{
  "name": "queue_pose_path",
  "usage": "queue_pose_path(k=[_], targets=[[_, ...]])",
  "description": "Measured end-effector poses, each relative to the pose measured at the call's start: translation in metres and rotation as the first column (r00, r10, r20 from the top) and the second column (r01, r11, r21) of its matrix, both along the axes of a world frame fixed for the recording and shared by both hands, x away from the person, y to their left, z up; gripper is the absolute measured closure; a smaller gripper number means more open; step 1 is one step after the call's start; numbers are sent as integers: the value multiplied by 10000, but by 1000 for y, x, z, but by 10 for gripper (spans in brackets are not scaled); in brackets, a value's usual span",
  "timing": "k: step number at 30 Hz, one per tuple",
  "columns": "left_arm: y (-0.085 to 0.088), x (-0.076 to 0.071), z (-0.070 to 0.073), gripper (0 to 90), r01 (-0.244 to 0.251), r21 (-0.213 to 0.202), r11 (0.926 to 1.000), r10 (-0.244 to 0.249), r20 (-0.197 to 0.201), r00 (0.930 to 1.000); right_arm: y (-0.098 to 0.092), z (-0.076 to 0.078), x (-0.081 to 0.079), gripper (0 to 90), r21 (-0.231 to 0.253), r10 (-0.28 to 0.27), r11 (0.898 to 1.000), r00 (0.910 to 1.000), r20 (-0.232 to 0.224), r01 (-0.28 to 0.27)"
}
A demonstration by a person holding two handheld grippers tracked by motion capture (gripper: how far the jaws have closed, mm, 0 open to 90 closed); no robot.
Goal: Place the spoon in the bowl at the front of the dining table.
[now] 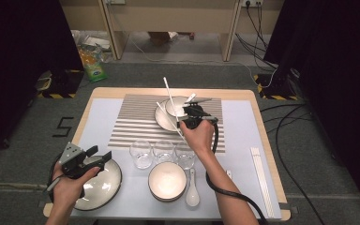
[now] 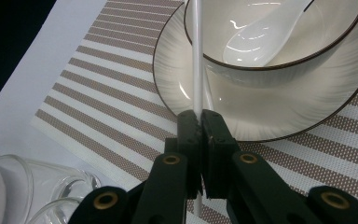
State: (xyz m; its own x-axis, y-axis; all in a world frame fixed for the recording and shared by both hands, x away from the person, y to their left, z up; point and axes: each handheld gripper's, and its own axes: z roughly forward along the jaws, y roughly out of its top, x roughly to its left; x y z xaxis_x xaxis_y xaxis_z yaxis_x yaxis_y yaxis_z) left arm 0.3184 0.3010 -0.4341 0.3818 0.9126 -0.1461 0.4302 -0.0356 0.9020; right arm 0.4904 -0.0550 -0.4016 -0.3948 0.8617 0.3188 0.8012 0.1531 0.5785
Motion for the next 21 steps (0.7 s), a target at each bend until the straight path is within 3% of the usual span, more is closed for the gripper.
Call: queue_pose_path(k=[21], targets=[[0,0,0,351,-17,-23,10000,17,-12,10000,2,-4,0,873,-53,83,10000,9999,-94,-83]])
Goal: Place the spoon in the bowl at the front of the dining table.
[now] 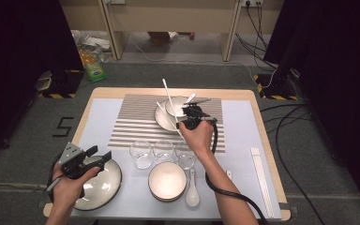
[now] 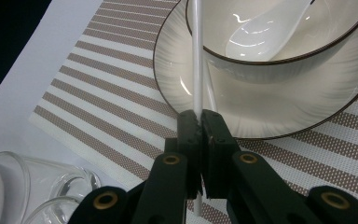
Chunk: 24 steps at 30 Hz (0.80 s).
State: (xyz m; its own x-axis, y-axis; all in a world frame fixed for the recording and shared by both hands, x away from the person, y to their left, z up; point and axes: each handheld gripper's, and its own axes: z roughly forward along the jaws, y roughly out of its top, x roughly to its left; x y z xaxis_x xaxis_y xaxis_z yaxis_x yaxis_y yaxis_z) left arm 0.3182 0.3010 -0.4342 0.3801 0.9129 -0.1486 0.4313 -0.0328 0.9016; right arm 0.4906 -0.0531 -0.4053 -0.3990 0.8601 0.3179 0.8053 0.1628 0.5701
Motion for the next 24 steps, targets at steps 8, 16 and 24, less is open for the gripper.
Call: queue_pose_path(k=[8,16,24], targets=[[0,0,0,352,23,13,10000,-23,10,10000,0,0,0,873,-20,46,10000,10000,-40,-46],[0,0,0,352,25,72,10000,-25,-5,10000,1,0,1,873,-21,73,10000,9999,-81,-74],[-1,0,0,352,15,16,10000,-15,-17,10000,2,-1,1,872,-82,113,9999,9999,-128,-114]])
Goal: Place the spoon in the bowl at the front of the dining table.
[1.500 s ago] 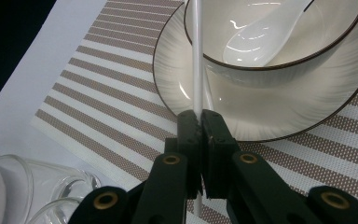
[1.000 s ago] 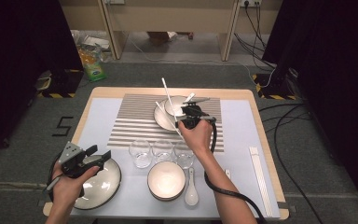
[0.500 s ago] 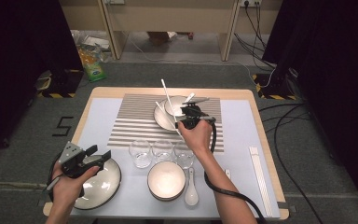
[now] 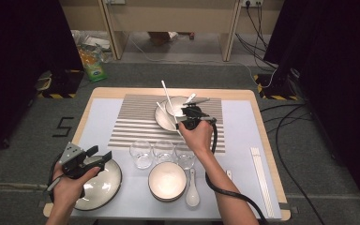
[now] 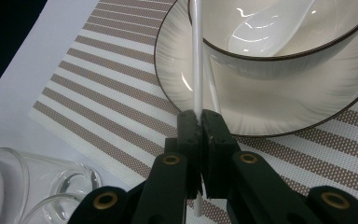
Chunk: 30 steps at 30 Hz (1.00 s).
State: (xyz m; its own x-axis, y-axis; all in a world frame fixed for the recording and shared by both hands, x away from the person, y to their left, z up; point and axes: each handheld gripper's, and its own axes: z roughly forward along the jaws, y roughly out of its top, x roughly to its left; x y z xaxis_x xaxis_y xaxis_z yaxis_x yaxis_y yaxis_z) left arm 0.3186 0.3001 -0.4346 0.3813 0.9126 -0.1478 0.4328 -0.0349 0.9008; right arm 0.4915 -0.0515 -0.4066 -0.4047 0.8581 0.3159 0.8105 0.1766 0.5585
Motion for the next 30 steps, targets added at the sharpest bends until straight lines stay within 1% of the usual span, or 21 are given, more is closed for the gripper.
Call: queue_pose_path(k=[18,22,24,30], targets=[[0,0,0,352,-6,3,10000,6,-4,10000,1,-1,1,872,-10,57,10000,10000,-47,-57],[1,0,0,352,-20,-16,10000,20,-4,10000,2,-3,1,872,-33,75,10000,9998,-156,-75],[2,0,0,352,-20,57,10000,20,-38,10000,2,-4,1,872,-30,95,10000,9998,-156,-95],[2,0,-1,352,-25,22,10000,25,-44,10000,3,-4,1,872,-52,110,9999,9998,-169,-111]])
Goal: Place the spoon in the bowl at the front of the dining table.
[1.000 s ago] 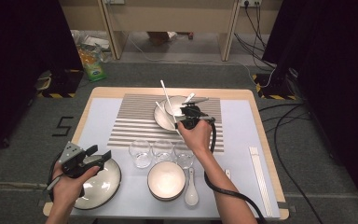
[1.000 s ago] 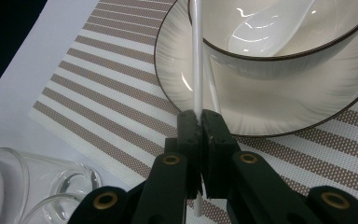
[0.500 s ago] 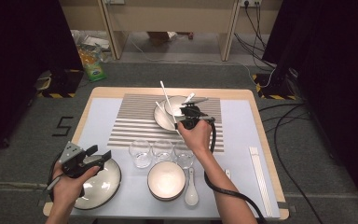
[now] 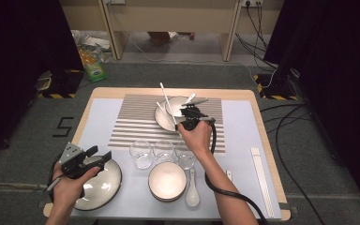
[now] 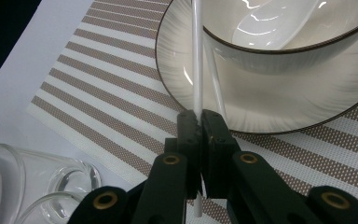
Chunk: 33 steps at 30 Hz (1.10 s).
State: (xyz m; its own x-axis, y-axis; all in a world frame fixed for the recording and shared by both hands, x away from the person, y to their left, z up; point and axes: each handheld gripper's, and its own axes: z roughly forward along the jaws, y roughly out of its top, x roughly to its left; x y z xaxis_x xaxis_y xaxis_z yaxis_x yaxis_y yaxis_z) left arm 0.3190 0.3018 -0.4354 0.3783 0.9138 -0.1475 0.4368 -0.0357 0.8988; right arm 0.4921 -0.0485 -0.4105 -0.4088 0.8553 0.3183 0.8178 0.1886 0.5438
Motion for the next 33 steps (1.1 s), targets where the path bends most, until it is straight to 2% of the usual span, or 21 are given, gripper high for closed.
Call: queue_pose_path(k=[18,33], targets=[[0,0,0,352,-2,0,10000,2,-5,10000,2,-2,1,871,-194,127,9997,9999,-99,-128],[0,0,0,352,-2,2,10000,2,-8,10000,3,-5,1,871,-172,191,9997,9997,-145,-193]])
